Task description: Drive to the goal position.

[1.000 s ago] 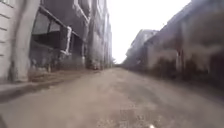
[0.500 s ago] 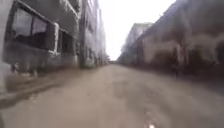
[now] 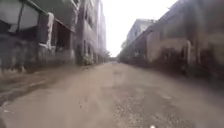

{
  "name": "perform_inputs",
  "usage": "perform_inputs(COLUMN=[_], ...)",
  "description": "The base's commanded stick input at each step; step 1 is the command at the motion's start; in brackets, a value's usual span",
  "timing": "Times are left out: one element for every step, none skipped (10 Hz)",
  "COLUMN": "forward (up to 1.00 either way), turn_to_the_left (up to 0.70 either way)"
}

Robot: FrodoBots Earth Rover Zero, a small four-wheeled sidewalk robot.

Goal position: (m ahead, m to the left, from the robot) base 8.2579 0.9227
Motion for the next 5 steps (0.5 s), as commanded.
perform_inputs(forward=[1.00,1.00,1.00,1.00,1.00], turn_to_the_left=[0.00,0.00,0.00,0.00,0.00])
